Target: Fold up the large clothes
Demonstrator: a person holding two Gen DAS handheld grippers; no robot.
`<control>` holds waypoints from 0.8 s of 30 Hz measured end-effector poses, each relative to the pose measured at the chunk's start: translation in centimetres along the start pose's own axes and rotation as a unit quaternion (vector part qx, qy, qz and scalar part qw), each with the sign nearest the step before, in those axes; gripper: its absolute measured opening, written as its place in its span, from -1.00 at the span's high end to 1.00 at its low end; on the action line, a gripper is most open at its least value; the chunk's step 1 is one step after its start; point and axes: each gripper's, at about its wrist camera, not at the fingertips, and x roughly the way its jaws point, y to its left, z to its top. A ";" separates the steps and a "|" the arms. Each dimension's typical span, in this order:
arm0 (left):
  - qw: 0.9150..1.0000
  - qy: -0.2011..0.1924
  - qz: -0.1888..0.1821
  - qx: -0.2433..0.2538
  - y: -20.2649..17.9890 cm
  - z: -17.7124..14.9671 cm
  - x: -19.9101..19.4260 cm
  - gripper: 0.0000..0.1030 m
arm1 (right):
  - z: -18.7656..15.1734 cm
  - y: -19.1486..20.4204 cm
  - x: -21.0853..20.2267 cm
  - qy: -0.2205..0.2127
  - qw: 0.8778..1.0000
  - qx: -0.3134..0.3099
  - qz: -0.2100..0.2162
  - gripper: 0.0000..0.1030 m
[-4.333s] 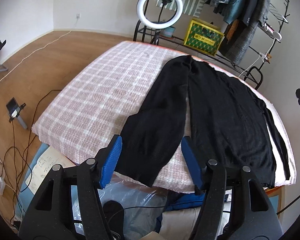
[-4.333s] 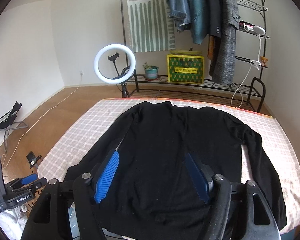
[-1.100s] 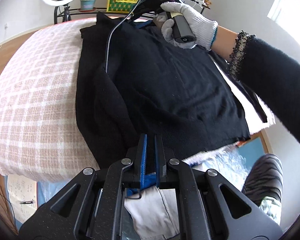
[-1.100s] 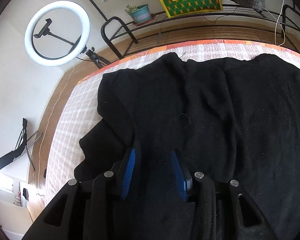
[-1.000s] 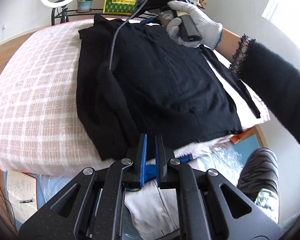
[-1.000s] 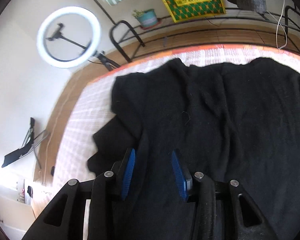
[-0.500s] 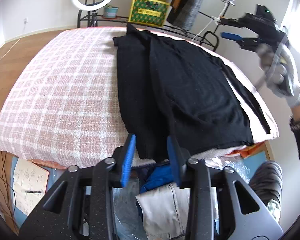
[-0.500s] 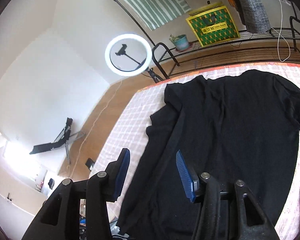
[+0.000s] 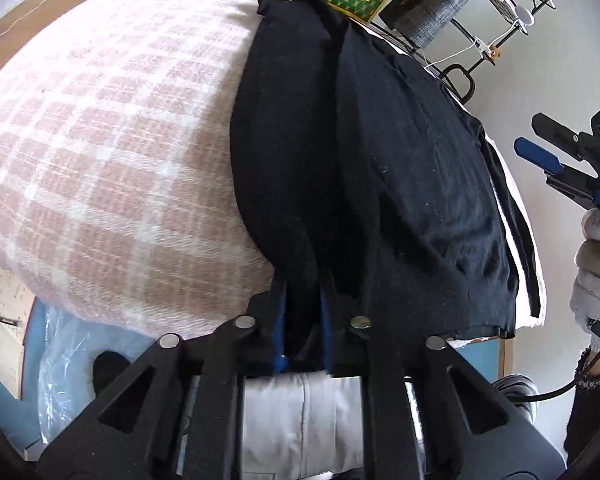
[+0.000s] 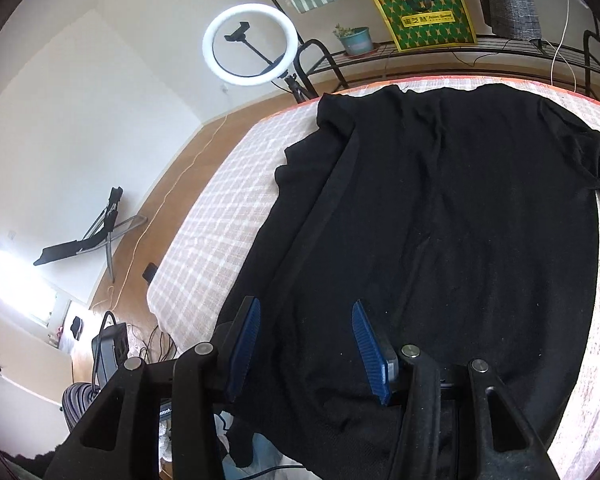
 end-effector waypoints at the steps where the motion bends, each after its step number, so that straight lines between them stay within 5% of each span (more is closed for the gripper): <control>1: 1.000 -0.006 0.001 0.006 -0.3 -0.1 -0.2 0.81 | 0.2 0.1 -0.1 -0.002 1.000 -0.003 -0.004 0.00; 7: 0.998 -0.055 -0.010 -0.009 0.0 -0.4 -4.9 0.84 | 4.2 2.0 1.1 -0.012 0.999 -0.038 -0.026 0.00; 10: 0.999 -0.040 -0.002 -0.018 0.6 -0.8 -3.8 0.85 | 6.8 3.1 3.4 -0.014 0.997 -0.055 -0.053 0.00; 15: 0.999 -0.034 -0.004 -0.009 0.2 -1.4 -2.8 0.85 | 9.3 5.5 9.3 0.027 0.997 -0.063 -0.040 -0.01; 19: 0.999 -0.047 -0.012 0.011 -0.4 -1.8 -3.9 0.85 | 12.1 7.8 15.4 0.053 0.992 -0.093 -0.068 -0.27; 24: 0.999 -0.047 -0.018 0.010 -0.2 -2.0 -4.1 0.85 | 17.1 8.5 23.2 0.072 0.989 -0.072 -0.110 -0.31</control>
